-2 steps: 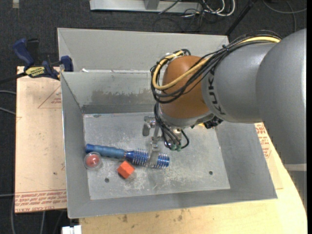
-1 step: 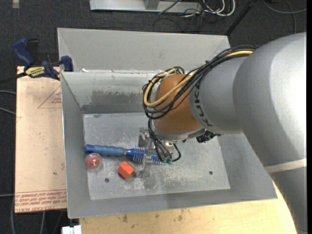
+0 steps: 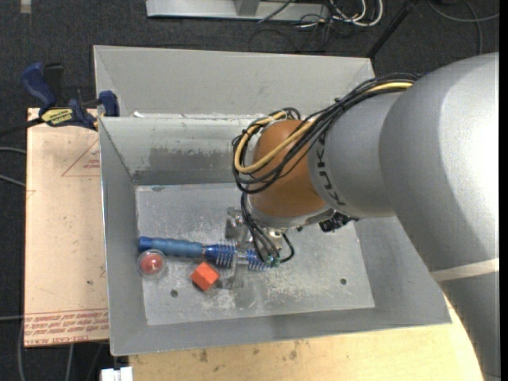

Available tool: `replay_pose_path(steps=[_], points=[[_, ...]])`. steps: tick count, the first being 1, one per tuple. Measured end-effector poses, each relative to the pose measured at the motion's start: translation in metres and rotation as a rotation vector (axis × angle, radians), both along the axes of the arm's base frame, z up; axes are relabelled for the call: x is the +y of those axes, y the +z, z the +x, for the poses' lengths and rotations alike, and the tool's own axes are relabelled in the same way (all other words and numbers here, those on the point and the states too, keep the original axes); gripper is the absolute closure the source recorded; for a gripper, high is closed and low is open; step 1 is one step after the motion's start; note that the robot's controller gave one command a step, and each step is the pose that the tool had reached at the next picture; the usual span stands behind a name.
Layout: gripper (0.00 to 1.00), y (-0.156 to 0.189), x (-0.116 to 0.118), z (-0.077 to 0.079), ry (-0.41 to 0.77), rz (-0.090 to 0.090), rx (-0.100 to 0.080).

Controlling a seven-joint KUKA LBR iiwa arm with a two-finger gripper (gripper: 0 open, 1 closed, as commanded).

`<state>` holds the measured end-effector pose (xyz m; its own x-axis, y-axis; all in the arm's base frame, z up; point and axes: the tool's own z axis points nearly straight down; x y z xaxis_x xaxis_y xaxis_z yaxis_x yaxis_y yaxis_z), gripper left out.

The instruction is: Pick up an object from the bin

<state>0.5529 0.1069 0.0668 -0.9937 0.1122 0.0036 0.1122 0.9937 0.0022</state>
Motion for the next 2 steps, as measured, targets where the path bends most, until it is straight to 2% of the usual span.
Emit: replay_pose_path(steps=[1, 2], points=[[1.0, 0.001, 0.0, 0.0, 0.0, 0.001, -0.001], [1.0, 0.047, 0.001, 0.001, 0.0, 0.0, -0.007]])
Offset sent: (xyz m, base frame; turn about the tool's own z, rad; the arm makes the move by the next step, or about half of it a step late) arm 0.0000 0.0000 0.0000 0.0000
